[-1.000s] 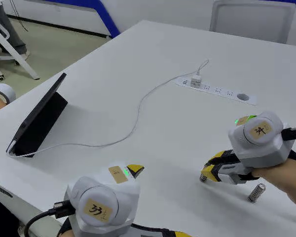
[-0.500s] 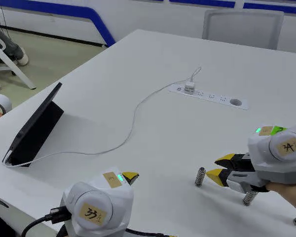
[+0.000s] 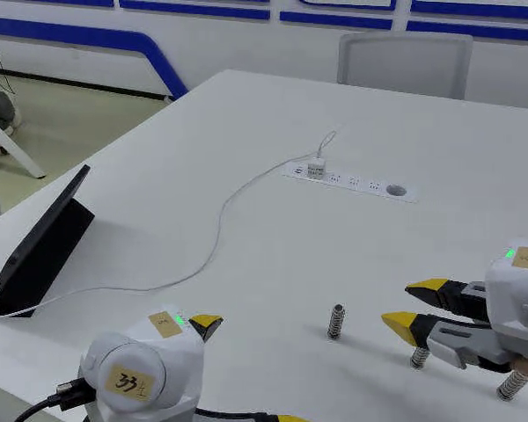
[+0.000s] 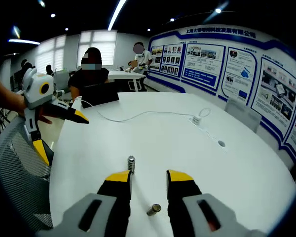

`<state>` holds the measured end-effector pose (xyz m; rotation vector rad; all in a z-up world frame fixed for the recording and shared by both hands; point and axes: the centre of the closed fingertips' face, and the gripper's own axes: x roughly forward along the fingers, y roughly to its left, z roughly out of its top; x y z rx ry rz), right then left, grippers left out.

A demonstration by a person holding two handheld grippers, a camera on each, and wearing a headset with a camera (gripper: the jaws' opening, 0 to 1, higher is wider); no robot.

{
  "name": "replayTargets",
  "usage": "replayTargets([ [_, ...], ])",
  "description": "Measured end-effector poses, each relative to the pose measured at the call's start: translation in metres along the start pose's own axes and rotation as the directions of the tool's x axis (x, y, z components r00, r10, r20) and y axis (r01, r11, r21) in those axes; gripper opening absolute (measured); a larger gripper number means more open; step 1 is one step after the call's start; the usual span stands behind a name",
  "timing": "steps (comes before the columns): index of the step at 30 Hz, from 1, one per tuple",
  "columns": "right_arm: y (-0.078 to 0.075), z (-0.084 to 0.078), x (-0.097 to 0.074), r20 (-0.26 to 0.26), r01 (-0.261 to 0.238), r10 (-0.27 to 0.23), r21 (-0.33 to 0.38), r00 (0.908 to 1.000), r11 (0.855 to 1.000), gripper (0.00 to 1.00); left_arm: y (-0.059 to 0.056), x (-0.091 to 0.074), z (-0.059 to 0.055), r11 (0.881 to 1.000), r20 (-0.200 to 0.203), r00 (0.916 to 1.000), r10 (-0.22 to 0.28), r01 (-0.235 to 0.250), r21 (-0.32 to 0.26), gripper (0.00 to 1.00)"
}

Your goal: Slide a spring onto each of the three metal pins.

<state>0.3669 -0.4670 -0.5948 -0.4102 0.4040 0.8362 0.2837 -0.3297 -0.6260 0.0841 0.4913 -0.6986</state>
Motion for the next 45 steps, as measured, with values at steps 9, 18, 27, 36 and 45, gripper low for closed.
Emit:
replayTargets([
  [9,-0.012,-0.004,-0.042,0.046,0.070,-0.073,0.067,0.9963,0.995,0.37,0.000,0.000,-0.001,1.000,-0.008,1.0000,0.002,-0.002,0.007,1.00],
  [18,-0.025,-0.034,-0.078,0.041,0.176,-0.183,0.145,0.9822,0.974,0.44,0.001,0.000,-0.003,1.000,-0.018,0.9998,0.008,-0.008,0.011,1.00],
  [27,-0.025,-0.064,-0.113,0.016,0.255,-0.269,0.270,0.9630,0.928,0.53,0.003,0.000,-0.002,1.000,-0.016,0.9998,0.013,-0.013,0.006,1.00],
  [36,-0.025,-0.088,-0.137,0.007,0.335,-0.361,0.357,0.9324,0.872,0.65,0.002,0.000,-0.002,1.000,-0.015,0.9998,0.010,-0.010,0.011,1.00],
  [45,-0.012,-0.088,-0.151,0.047,0.355,-0.416,0.439,0.9082,0.825,0.83,0.000,0.000,-0.002,1.000,-0.014,0.9999,0.003,-0.003,0.020,1.00],
])
